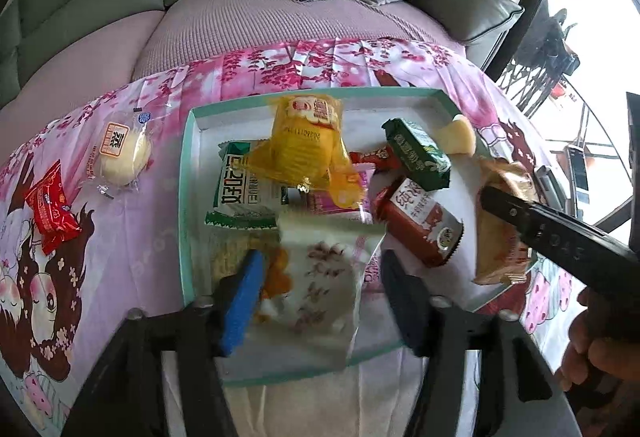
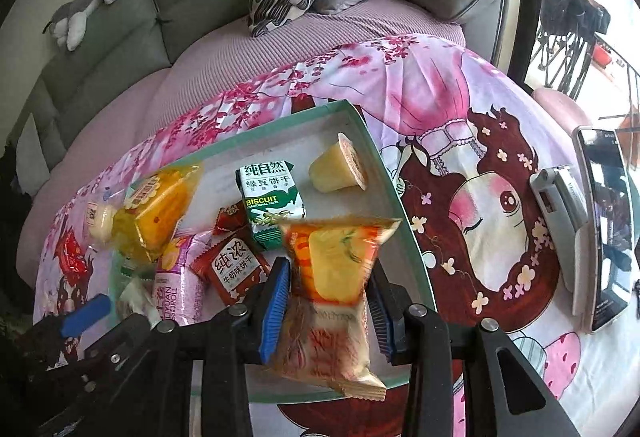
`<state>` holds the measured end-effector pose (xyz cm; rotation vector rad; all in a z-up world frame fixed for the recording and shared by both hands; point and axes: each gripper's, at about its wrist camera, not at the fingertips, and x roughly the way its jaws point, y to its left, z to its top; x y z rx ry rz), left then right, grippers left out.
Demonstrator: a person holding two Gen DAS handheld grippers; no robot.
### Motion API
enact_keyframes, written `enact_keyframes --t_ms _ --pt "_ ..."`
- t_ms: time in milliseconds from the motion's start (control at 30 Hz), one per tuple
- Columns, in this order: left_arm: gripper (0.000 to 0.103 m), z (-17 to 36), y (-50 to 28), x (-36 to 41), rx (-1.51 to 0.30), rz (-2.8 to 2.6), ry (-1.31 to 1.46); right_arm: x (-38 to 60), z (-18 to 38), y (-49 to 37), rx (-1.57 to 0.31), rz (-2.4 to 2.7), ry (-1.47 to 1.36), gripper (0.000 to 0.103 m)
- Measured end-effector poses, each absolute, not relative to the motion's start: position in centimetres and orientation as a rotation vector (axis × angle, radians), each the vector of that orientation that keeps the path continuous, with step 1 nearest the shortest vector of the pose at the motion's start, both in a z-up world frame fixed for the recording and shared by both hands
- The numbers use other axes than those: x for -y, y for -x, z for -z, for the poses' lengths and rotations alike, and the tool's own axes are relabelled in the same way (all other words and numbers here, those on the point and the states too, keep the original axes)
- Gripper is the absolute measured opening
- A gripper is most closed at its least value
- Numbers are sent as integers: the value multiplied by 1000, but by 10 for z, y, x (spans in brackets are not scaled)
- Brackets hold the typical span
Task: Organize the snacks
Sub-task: 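Carry both bags over the tray and open both grippers to release them, then grasp the red Rich Kiss bag with the left gripper while the right grasps the wrapped bun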
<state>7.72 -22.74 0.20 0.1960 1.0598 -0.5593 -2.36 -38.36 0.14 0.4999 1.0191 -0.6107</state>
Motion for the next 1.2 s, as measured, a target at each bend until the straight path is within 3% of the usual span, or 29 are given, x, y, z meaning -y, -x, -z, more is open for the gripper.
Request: enact_keyframes --t_ms 67,200,300,367,600,733,1200 --pt "70 -7 -76 225 -1053 559 -186 382 -3 23 -1025 616 -486 61" --pt "70 -17 -77 215 -1042 528 -171 375 -8 20 -1038 616 -457 62" --pt "73 -24 -82 201 -1030 477 -147 367 -10 16 -1049 600 -437 80" --pt "92 -27 -88 188 -1017 421 -122 360 -11 12 -1055 584 -424 84" --pt "93 -29 -104 134 -982 247 -48 330 -14 -7 -1059 523 -380 103" --pt "102 -26 -116 97 -979 164 -13 311 -16 -21 -1053 483 -357 103" --pt "102 -17 -158 -1 -949 49 45 232 -22 -105 -1009 254 -322 103"
